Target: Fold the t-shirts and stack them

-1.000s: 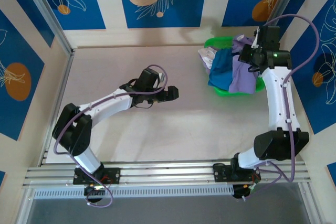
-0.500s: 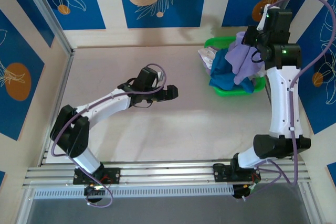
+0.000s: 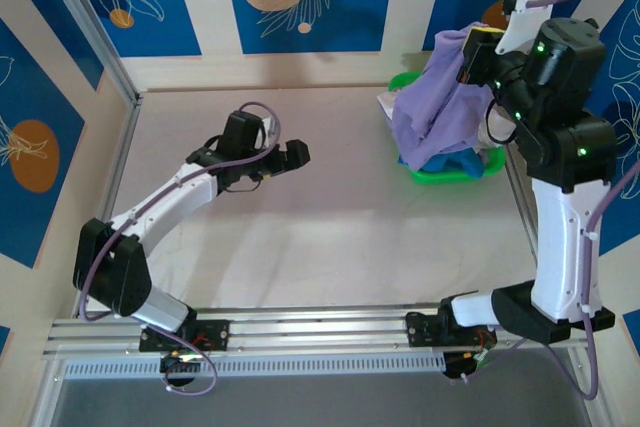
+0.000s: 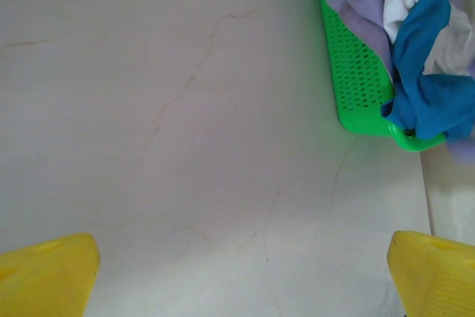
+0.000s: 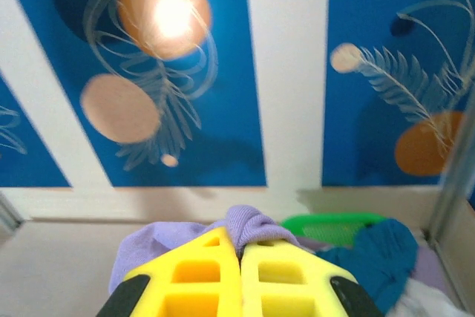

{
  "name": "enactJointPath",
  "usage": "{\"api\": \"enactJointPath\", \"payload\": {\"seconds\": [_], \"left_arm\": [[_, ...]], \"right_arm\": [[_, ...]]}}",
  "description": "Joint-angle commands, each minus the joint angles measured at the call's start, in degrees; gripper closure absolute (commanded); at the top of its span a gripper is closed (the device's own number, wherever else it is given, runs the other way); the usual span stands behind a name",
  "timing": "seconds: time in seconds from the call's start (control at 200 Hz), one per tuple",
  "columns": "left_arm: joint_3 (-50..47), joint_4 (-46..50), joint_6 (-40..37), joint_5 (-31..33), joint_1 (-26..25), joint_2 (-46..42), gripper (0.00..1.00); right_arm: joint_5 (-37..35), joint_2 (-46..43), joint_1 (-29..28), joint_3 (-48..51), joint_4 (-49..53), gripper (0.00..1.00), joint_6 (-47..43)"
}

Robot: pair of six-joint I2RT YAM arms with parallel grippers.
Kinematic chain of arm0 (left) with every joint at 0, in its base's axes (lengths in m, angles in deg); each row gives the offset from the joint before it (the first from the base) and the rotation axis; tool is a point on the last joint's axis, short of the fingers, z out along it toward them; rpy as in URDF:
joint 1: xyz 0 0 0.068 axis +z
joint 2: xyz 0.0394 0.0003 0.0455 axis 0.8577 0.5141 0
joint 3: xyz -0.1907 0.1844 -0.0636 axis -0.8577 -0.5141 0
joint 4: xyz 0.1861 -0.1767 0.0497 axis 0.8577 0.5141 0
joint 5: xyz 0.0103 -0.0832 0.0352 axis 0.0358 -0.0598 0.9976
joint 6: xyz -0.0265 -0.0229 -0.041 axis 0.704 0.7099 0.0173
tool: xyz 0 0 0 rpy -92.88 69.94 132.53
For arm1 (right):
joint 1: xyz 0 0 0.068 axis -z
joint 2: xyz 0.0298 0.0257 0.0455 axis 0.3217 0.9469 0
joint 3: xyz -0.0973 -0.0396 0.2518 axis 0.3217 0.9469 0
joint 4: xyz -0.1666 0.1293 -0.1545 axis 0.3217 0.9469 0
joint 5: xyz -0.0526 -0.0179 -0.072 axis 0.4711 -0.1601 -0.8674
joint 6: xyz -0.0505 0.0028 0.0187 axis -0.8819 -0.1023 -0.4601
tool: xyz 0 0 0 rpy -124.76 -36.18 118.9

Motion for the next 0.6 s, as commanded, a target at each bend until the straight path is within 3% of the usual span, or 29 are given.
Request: {"api": "enactJointPath", "payload": {"seconds": [0.0, 0.17, 0.335, 0.44, 0.475, 0.59], "left_arm": [[0.4, 3.7, -2.2, -1.7, 2.9, -3.9, 0.01], [-2.3, 8.4, -3.8, -3.0, 8.9, -10.1, 0.01], [-5.2, 14.3, -6.7, -4.5, 14.1, -15.7, 0.01], [-7.2, 16.4, -7.7, -4.2, 15.0, -18.3, 0.01], [-7.9, 16.7, -7.7, -4.3, 15.0, -18.8, 0.01], [-10.9, 16.0, -6.4, -5.4, 14.9, -20.3, 0.01]], "right_arm": [[2.4, 0.1, -5.8, -2.0, 2.2, 1.0, 1.8], [-0.7, 3.1, -19.2, 0.9, 4.4, 1.0, 4.0], [4.1, 8.4, -25.5, 8.9, 4.5, 1.0, 11.6], [12.0, 13.6, -25.0, 14.3, 3.0, 1.0, 18.4], [14.0, 16.0, -24.0, 15.0, 3.4, 0.94, 19.9], [15.1, 23.6, -20.2, 12.2, 8.2, 0.56, 21.5]]}}
